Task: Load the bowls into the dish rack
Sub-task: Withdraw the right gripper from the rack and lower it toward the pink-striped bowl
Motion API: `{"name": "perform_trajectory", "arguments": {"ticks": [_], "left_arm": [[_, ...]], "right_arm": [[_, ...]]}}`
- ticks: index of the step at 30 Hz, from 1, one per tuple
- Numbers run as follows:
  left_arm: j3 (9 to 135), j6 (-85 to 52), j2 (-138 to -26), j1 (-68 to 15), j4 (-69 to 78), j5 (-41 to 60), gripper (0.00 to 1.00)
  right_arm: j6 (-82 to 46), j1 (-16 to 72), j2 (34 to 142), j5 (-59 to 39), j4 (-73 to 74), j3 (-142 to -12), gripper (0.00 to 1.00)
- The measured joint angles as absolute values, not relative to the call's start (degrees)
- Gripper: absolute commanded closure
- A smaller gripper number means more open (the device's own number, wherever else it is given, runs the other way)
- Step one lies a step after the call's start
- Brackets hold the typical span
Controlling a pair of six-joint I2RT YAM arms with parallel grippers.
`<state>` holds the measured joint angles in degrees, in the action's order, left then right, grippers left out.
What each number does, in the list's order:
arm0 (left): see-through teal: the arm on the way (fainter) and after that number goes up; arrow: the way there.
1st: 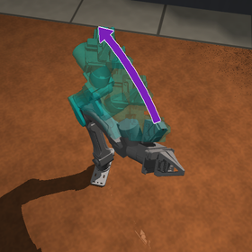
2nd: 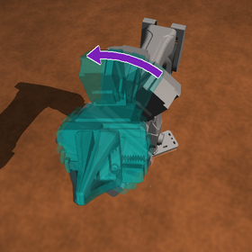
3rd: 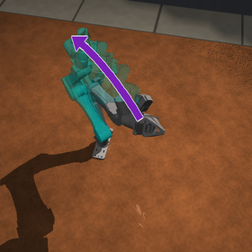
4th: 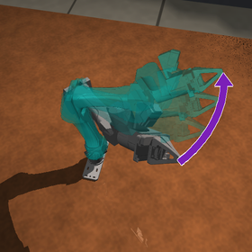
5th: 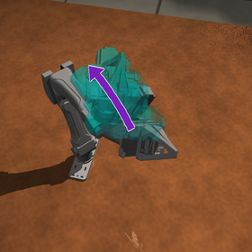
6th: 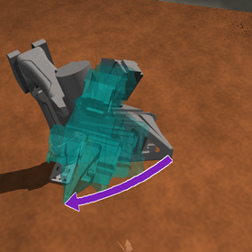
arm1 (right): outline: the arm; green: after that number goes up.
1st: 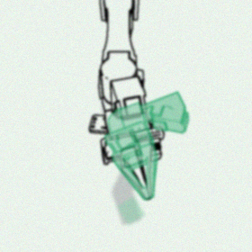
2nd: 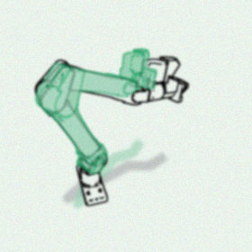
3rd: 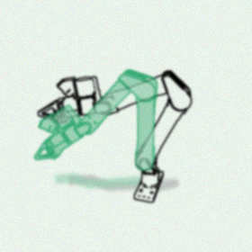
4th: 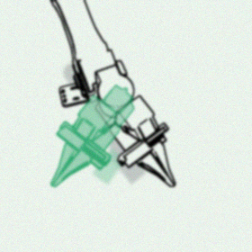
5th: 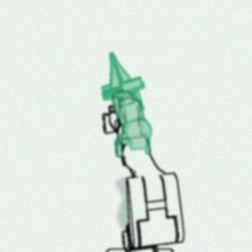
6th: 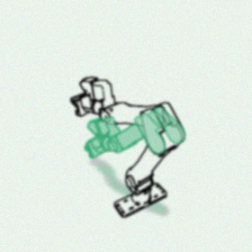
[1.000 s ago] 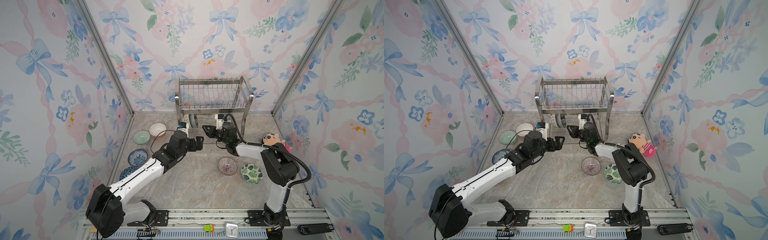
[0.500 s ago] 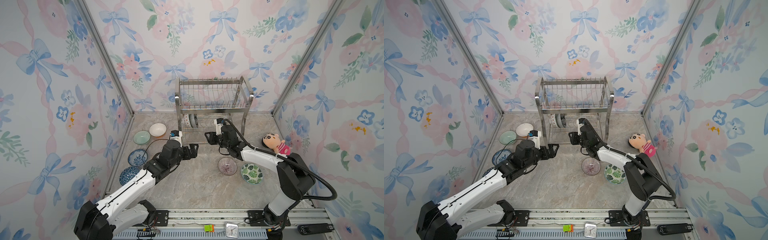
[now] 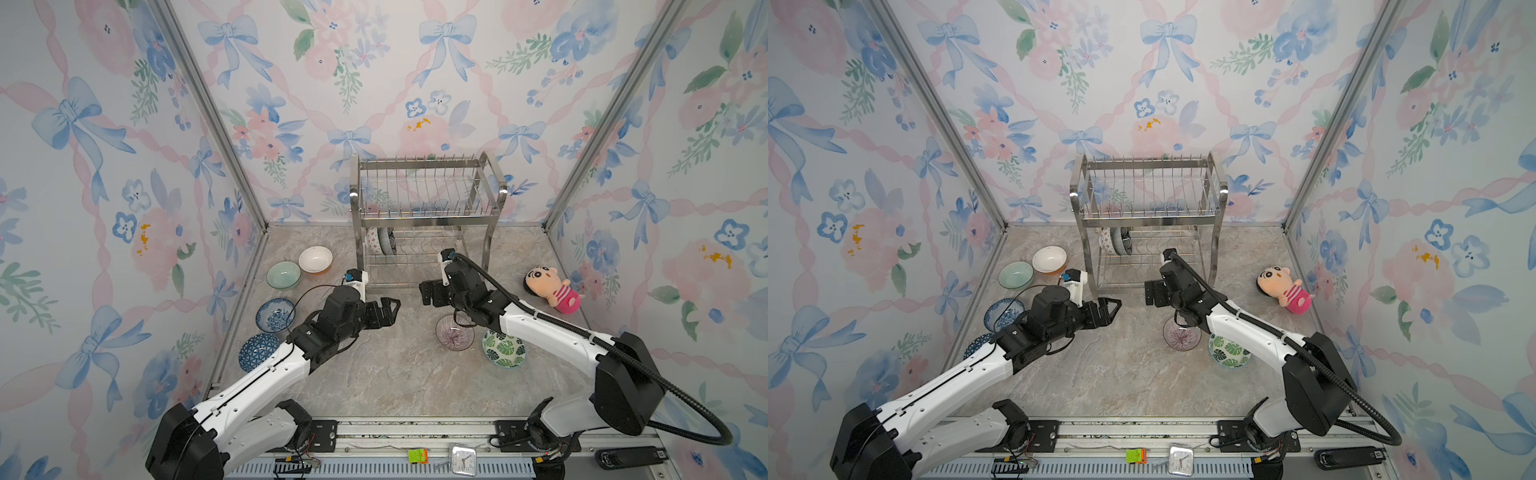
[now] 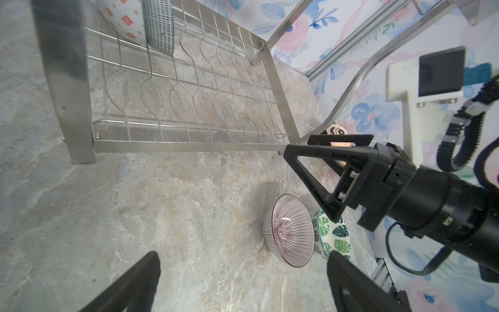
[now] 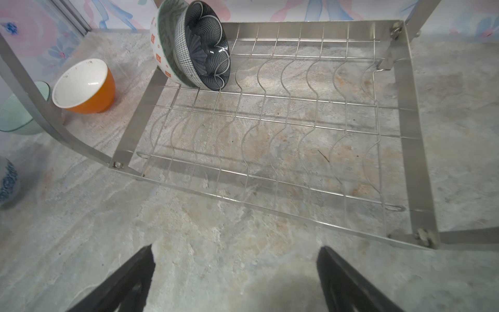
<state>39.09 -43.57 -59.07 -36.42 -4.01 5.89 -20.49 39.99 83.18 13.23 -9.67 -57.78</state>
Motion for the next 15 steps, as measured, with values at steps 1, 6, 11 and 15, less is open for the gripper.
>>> {"name": "perform_trajectory", "arguments": {"ticks": [1, 6, 11, 15], "left_arm": [[38.39, -43.59, -59.07, -36.42, -3.49, 6.61, 0.02], [33.47, -44.25, -59.09, -36.82, -1.13, 10.20, 0.02], [32.34, -44.88, -59.46, -38.46, 1.26, 11.53, 0.02], [32.40, -44.91, -61.06, -40.36, 3.40, 11.64, 0.02]], "right_arm": [[-20.45, 40.16, 82.63, 13.96, -10.72, -57.36, 0.04], [-20.38, 40.29, 79.48, 17.45, -16.56, -54.02, 0.03], [-20.97, 39.77, 75.55, 19.94, -20.56, -49.06, 0.03], [-21.54, 38.09, 74.32, 20.23, -22.20, -45.87, 0.08]]}}
